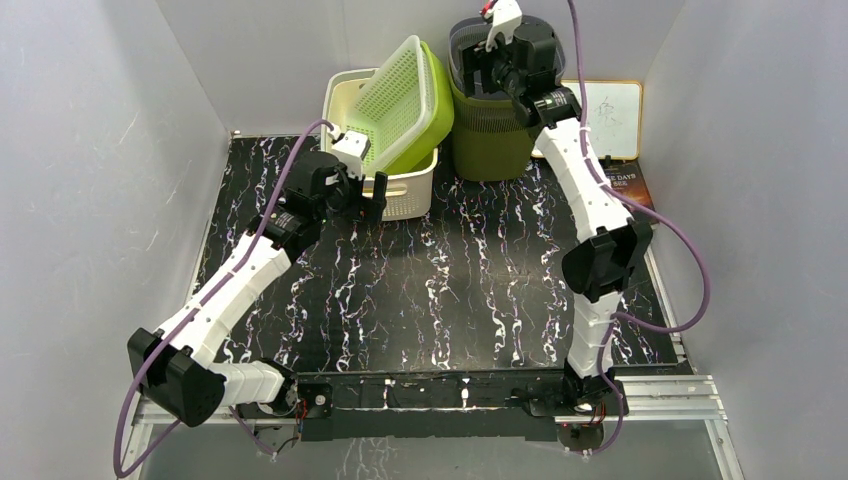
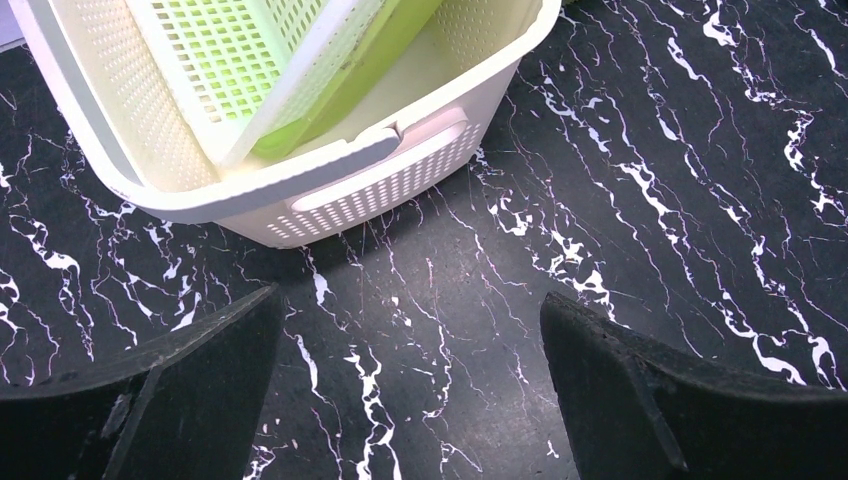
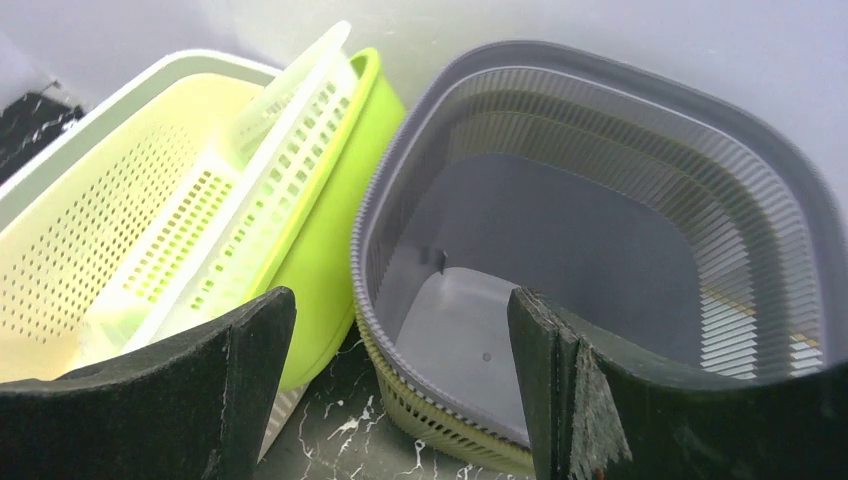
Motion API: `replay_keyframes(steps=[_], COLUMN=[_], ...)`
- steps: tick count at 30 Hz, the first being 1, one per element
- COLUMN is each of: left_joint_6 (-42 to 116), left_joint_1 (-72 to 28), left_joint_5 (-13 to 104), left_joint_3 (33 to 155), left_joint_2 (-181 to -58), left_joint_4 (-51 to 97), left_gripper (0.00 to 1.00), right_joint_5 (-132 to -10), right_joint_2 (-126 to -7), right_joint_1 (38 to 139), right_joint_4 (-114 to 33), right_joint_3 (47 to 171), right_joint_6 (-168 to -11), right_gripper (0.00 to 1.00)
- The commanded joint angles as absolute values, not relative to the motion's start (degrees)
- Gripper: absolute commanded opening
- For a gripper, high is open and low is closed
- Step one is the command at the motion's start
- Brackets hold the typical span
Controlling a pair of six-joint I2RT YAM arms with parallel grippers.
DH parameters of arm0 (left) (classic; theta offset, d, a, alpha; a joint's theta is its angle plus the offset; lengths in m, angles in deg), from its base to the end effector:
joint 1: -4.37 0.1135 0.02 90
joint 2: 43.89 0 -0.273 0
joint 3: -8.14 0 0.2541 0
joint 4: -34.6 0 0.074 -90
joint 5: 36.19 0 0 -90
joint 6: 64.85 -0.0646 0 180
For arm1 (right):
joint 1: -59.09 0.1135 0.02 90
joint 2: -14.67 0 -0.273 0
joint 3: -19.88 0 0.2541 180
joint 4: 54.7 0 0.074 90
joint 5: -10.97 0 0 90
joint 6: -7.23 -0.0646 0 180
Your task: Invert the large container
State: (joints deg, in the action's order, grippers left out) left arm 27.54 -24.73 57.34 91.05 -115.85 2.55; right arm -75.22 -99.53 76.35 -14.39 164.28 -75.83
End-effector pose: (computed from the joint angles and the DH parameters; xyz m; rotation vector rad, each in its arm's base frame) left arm 0.2764 -0.1493 0.3715 0.4103 1.9069 -0.3052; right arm 0.4646 0.1488 0.4660 -0.4145 1.7009 0.1898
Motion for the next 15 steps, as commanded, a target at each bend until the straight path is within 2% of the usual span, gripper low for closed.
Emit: replay_keyframes(steps=[1, 11, 13, 14, 15], left_joint_6=[26.49, 25.81, 25.82, 25.89, 25.92], left_joint_1=[-25.0, -25.05, -24.98, -24.99, -25.03], left_joint_5=[56.43, 58.19, 58.72, 58.99, 59.1], left_joint_3=[90.55, 90.96, 91.01, 91.05, 91.18], left_joint_2=[-116.13, -116.41, -116.24, -116.22, -116.16], left_joint_4=[3.13, 1.25, 0.88, 0.63, 0.38], left_gripper=[0.98, 0.99, 0.98, 0.98, 0.98], right_joint_5=[-69.62, -70.87, -71.66, -72.03, -71.97], right_joint_2=[-101.86, -104.41, -105.37, -105.81, -106.22], right_joint_1=[76.58, 76.32, 76.31, 76.25, 76.13], right_joint_4=[-16.23, -18.3, -17.78, -17.57, -17.29], right_joint_3=[167.02, 167.93, 168.82, 169.34, 169.85], right_joint_6=[-70.13, -67.1, -66.72, -66.62, -66.6], right_gripper=[0.76, 0.76, 0.72, 0.66, 0.57])
